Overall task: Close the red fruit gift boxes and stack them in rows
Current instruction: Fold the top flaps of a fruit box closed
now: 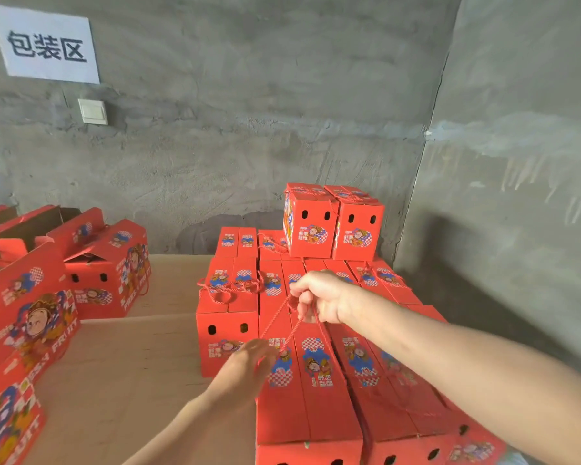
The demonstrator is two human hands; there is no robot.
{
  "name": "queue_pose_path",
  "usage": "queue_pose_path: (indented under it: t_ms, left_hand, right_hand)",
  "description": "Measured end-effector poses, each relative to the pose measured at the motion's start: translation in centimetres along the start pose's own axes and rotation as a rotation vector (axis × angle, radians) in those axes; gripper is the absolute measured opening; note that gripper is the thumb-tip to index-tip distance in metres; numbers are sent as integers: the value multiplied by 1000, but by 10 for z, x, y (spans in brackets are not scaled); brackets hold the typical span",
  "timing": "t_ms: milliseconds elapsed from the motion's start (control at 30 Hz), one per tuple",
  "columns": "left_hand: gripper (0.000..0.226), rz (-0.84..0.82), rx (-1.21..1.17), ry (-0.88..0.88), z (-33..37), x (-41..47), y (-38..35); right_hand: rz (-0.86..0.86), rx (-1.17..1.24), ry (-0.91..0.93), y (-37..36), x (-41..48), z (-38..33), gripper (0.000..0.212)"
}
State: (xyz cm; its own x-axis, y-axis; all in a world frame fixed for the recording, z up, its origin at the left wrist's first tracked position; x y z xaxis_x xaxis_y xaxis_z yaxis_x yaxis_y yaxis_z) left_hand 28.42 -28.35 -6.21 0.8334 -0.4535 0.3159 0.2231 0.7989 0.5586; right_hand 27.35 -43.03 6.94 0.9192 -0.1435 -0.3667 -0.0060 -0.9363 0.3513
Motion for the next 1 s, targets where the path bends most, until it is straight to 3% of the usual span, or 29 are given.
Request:
queue_pose_path:
  t_ms: [167, 267, 367, 467, 633, 833, 1000]
  left_hand:
    - [39, 141, -128, -113, 51, 2, 41]
    - [11, 163, -335, -111, 82, 4, 69]
    - [50, 152, -631, 7, 102, 10, 94]
    - [74, 90, -739, -61, 119, 16, 111]
    - [59, 124, -267, -260, 113, 43, 111]
    - [61, 258, -54, -155, 63, 118, 117]
    - [65, 257, 42, -80, 8, 213, 121]
  right_hand:
    - [140, 42, 162, 16, -18, -75, 27]
    - [205, 79, 239, 30, -28, -126, 29]
    - [277, 156, 321, 38, -30, -168, 28]
    - [360, 224, 386, 40, -22, -194, 27]
    - [412, 270, 475, 36, 18, -221, 23]
    - [413, 282, 601, 38, 89, -260, 26]
    - [478, 104, 694, 53, 151, -278, 31]
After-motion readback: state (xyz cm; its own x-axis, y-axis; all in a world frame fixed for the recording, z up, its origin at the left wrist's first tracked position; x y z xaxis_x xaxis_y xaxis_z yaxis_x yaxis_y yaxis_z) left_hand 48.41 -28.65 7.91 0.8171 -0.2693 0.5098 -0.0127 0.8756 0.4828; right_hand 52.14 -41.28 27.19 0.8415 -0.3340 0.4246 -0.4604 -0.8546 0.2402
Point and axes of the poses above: each hand's wrist, its own x-axis towards the middle knuckle, its own y-axis out of the back of the hand, z = x × y, the point moved 3 cm from there along x, towards the middle knuckle, and after that the axes turned 11 degrees about -x, right-handed, at the moved point
